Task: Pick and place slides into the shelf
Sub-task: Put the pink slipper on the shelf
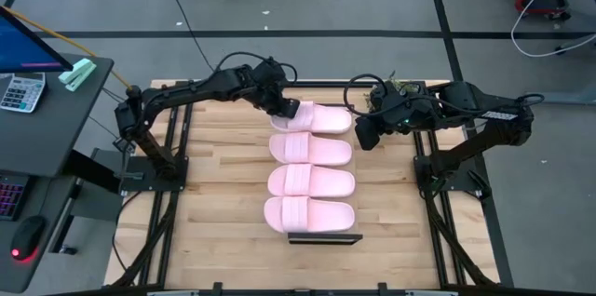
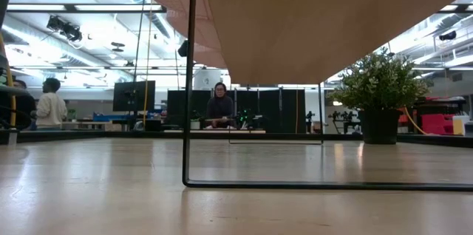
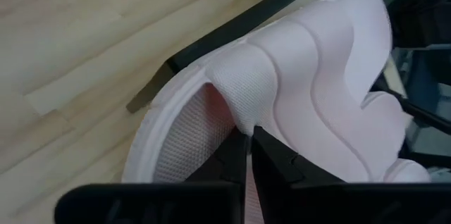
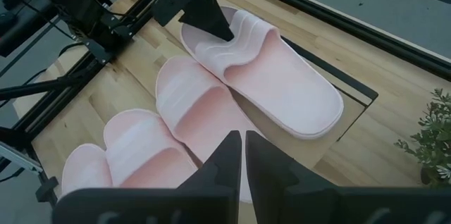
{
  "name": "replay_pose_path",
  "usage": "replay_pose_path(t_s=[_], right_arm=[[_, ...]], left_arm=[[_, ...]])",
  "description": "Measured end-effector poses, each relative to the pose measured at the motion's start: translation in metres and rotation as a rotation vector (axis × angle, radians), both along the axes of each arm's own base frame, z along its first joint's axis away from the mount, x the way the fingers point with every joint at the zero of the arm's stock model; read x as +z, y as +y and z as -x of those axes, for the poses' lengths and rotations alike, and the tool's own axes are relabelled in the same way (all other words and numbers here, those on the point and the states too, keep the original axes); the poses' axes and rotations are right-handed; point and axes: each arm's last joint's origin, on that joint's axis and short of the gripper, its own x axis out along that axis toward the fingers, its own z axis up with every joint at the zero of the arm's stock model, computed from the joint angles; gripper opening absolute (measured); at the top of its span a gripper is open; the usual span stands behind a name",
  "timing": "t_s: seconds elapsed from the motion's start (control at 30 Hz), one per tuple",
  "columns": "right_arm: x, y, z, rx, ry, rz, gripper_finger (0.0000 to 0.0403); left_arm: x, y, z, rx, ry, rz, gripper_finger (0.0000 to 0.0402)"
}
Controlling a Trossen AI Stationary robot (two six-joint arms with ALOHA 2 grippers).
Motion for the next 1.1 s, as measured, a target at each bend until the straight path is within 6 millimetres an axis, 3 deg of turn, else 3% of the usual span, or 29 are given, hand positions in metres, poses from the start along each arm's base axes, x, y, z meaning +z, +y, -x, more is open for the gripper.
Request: replay_pose_path(t_s=[0.37, 1.1], right_arm=[[0.0, 0.0, 0.0, -0.001, 0.0, -0.001, 0.0029], [0.0, 0.0, 0.0, -0.001, -0.008, -0.003, 0.0029]], left_arm=[[0.0, -0.014, -0.003, -0.037, 0.051, -0.092, 0.0022], [-0.004, -0.021, -0.005, -0.066, 0.087, -0.122, 0.005]])
